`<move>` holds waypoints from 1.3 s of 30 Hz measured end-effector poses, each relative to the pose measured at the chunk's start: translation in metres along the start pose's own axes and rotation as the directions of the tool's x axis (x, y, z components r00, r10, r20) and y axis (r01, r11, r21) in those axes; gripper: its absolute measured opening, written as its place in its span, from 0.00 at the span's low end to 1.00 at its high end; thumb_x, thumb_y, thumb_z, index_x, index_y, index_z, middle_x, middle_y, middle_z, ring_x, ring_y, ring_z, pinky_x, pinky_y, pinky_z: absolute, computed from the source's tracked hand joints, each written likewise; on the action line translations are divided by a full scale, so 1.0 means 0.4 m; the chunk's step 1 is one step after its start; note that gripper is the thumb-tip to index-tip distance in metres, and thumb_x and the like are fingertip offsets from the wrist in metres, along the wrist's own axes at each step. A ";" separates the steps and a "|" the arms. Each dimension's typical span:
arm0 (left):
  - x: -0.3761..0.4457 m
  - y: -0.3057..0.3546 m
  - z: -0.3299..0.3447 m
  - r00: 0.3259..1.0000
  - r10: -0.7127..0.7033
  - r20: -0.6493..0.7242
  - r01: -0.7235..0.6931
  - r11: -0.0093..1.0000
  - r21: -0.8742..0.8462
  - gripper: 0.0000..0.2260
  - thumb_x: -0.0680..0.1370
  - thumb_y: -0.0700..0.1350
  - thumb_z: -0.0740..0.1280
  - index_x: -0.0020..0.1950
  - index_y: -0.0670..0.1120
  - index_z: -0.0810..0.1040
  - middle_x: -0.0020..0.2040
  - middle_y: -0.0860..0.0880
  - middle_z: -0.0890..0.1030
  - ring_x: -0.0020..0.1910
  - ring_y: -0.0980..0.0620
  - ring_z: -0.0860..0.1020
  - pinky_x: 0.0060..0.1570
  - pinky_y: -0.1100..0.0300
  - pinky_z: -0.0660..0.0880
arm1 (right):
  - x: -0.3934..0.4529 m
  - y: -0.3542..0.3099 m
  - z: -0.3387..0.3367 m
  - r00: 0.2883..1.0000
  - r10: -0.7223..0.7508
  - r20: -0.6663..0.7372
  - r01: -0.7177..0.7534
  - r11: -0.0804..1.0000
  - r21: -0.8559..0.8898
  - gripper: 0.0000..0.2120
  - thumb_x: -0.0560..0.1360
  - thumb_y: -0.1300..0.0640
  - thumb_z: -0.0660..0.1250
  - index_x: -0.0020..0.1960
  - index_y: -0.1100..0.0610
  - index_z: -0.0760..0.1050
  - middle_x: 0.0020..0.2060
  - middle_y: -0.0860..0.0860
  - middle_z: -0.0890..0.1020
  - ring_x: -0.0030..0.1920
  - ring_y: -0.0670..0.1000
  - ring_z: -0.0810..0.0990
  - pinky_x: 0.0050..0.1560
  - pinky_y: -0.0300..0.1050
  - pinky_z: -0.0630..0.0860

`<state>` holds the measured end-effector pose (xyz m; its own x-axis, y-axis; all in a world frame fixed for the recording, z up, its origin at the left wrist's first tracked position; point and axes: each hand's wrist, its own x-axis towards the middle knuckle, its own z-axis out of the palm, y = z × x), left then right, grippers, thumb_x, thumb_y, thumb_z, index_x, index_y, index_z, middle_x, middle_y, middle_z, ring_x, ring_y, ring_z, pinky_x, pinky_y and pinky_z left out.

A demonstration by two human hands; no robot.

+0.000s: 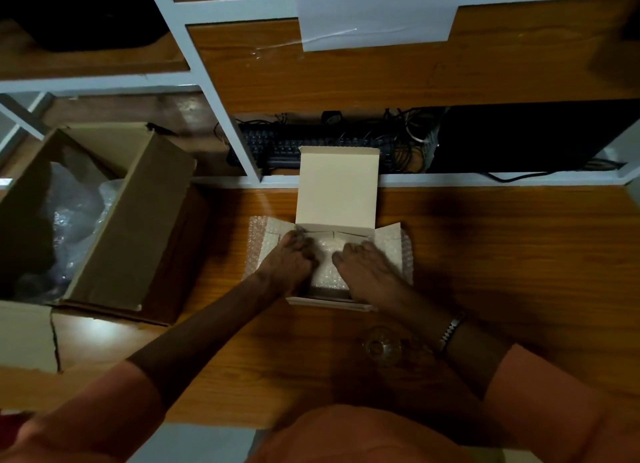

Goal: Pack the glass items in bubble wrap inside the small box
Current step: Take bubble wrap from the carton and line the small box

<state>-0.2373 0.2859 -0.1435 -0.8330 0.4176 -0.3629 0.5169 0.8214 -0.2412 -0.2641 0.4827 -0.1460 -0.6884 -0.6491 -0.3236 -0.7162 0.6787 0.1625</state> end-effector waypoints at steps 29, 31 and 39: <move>-0.442 -0.295 -0.112 0.711 -0.516 -0.477 0.388 0.854 -0.347 0.20 0.81 0.57 0.63 0.68 0.49 0.82 0.72 0.45 0.80 0.75 0.41 0.73 0.73 0.37 0.61 | 0.078 -0.002 -0.168 0.905 -0.237 0.354 0.269 0.962 -0.043 0.27 0.84 0.41 0.63 0.76 0.57 0.70 0.73 0.58 0.74 0.71 0.59 0.75 0.68 0.54 0.74; -0.498 -0.318 -0.098 0.644 -0.583 -0.496 0.428 0.811 -0.399 0.23 0.81 0.57 0.63 0.70 0.47 0.81 0.72 0.42 0.80 0.75 0.40 0.73 0.73 0.37 0.61 | 0.114 -0.030 -0.267 0.927 -0.263 0.267 0.250 0.965 0.080 0.22 0.82 0.43 0.66 0.71 0.56 0.75 0.68 0.56 0.79 0.66 0.57 0.78 0.64 0.52 0.76; -0.657 -0.436 -0.079 0.441 -0.822 -0.360 0.568 0.566 -0.597 0.26 0.80 0.60 0.61 0.74 0.50 0.78 0.73 0.45 0.79 0.73 0.41 0.73 0.72 0.43 0.59 | 0.260 -0.329 -0.698 0.827 -0.284 -0.485 0.469 0.823 0.319 0.10 0.80 0.48 0.66 0.47 0.50 0.83 0.37 0.45 0.81 0.37 0.48 0.79 0.33 0.42 0.68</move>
<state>-0.1148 0.0452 0.0223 -0.8633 -0.3516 0.3621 -0.2987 0.9342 0.1949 -0.2733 0.2300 0.0591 -0.4217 -0.8961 0.1383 -0.8764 0.3637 -0.3156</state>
